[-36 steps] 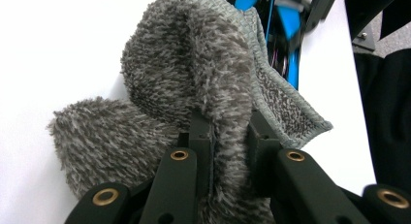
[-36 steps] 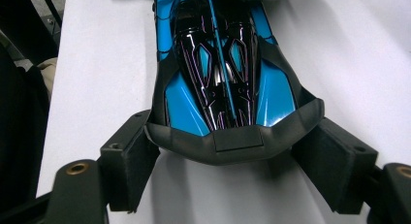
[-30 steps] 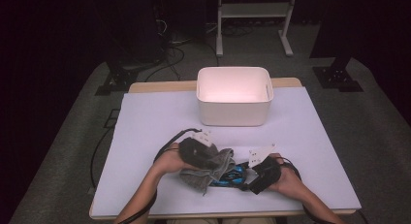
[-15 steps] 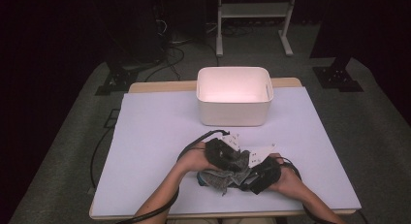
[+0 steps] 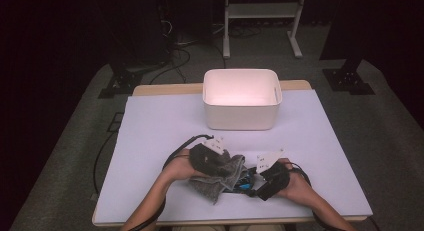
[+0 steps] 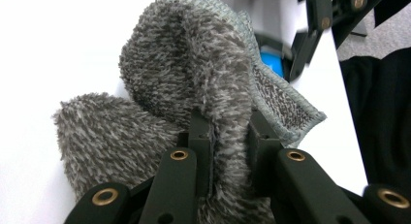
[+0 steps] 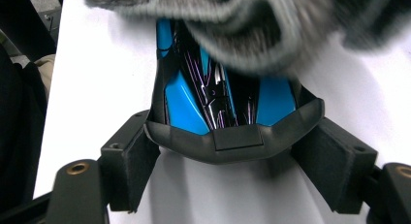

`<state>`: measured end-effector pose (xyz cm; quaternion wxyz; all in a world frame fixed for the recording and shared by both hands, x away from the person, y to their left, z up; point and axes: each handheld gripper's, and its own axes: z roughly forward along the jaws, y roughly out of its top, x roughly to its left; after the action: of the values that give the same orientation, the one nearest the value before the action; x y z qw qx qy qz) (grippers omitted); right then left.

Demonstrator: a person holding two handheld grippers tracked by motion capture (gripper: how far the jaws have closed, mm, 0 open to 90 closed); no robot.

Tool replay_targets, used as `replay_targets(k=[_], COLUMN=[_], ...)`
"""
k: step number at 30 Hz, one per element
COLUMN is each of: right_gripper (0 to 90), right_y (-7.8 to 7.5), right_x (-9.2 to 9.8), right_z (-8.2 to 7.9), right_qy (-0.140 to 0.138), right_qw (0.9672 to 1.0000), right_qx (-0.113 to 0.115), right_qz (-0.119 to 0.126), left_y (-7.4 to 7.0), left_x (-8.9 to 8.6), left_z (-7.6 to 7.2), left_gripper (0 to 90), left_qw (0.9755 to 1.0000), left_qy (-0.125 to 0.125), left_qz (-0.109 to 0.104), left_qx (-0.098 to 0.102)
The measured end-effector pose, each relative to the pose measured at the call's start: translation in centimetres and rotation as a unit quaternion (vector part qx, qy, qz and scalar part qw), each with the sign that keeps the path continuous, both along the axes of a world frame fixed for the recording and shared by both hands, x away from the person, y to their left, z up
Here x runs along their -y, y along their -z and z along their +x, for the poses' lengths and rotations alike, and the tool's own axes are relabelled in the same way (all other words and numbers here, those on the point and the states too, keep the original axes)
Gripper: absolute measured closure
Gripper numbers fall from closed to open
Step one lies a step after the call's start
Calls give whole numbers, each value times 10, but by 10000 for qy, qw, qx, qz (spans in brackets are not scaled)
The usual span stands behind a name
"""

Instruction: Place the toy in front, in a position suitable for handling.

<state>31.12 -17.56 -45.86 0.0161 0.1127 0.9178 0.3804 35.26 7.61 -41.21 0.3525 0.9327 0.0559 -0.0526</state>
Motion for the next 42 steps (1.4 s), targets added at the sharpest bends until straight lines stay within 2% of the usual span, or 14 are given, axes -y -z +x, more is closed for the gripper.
replay_targets(k=[5, 9, 15, 20, 25, 27, 29, 32, 38, 42], right_gripper=[244, 243, 241, 222, 213, 199, 186, 188, 208, 223], right_y=[0, 0, 1, -1, -5, -7, -10, -18, -22, -21], right_x=[0, 0, 0, -3, -3, -1, 1, 3, -4, -10], right_z=[0, 0, 0, -1, 0, -1, 0, 1, 16, 24], right_qy=[13, 25, 54, 175, 217, 280, 272, 352, 285, 297], right_qw=[10000, 10000, 10000, 9998, 9993, 9987, 9987, 9977, 9952, 9939], right_qx=[-8, -12, -25, -90, -282, -429, -428, -563, -863, -1012], right_qz=[16, 28, 40, -46, -124, -54, -44, 105, 351, 319], left_y=[6, 9, 13, 14, 14, 14, 14, 15, 14, 13], left_x=[-20, -34, -47, -47, -45, -45, -45, -45, -43, -42], left_z=[-8, -12, -17, -19, -18, -18, -18, -18, -19, -20], left_gripper=[764, 763, 761, 761, 761, 761, 761, 761, 761, 762], left_qw=[9999, 9997, 9993, 9991, 9991, 9991, 9991, 9990, 9992, 9994], left_qy=[-140, -235, -352, -394, -384, -380, -374, -380, -360, -338], left_qz=[-47, 5, -88, -129, -130, -133, -133, -173, -98, -63], left_qx=[-58, -68, -96, -107, -124, -124, -116, -134, -104, -70])
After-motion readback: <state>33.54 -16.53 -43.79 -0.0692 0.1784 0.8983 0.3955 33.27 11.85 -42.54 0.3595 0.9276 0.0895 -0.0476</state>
